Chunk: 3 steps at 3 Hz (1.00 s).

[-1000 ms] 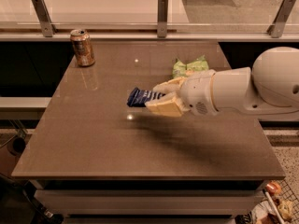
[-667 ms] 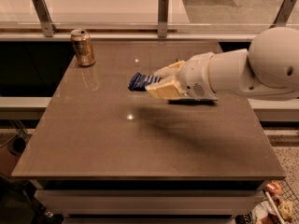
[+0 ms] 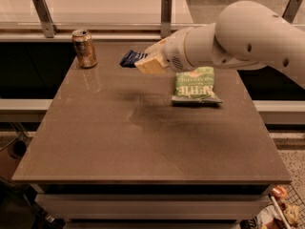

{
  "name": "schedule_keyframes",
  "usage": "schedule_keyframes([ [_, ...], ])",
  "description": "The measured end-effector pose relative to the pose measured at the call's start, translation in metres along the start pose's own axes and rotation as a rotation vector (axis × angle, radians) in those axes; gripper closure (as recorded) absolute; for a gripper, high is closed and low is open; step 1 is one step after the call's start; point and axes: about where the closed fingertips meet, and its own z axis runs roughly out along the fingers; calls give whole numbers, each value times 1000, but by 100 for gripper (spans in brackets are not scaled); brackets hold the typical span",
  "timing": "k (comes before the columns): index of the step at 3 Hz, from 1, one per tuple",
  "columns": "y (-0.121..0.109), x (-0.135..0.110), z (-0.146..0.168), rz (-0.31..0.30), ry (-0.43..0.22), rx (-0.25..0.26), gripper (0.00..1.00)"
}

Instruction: Move rxbar blueberry near orange can

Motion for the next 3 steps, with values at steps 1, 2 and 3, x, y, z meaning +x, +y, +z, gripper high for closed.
schedule_keyframes([
  [1,0,0,-1,1,-1,1,100],
  [2,-1,-4,2,-10,11,6,100],
  [3,-20,-15,25,-44,40,27,100],
])
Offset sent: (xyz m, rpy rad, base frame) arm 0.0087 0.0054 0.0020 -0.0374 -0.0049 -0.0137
